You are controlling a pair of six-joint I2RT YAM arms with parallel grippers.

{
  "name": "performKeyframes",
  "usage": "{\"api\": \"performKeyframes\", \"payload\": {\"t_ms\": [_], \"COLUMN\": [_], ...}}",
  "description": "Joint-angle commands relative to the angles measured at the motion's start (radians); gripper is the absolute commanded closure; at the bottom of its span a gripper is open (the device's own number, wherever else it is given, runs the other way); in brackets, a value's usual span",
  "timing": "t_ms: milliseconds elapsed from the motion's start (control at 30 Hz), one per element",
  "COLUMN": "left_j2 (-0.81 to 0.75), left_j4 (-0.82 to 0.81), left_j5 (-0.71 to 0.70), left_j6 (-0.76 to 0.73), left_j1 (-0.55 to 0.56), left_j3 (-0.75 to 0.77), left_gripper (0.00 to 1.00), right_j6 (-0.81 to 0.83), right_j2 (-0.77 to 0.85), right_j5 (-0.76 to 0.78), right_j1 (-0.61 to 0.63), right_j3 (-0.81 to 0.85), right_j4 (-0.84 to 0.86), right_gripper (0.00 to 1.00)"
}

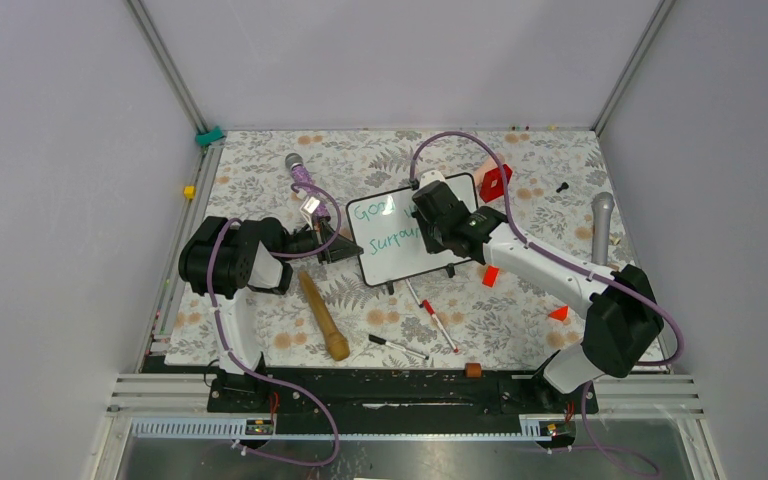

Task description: Write a sentence on the whiteboard

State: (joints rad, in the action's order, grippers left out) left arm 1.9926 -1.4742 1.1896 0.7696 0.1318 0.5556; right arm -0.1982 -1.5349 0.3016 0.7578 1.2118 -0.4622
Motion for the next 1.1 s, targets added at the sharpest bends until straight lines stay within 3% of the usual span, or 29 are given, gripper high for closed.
{"api": "performKeyframes", "payload": {"t_ms": [0,1067], "left_j2": [0.023,0.025], "left_j4": [-0.004,-0.003], "left_j5": [0.004,0.003], "left_j6": [-0.046,-0.045], "left_j1": [0.005,0.005], "left_j3": [0.010,0.012], "left_gripper": [0.98,0.98], "right_j6": [0.000,0.013], "right_j2": [0.000,-0.056], "right_j5": [0.008,0.110], "right_j1": [-0.005,-0.007], "right_j3": [-0.011,0.110], "right_j4": [-0.008,-0.034], "right_gripper": [1.00,1.00]}}
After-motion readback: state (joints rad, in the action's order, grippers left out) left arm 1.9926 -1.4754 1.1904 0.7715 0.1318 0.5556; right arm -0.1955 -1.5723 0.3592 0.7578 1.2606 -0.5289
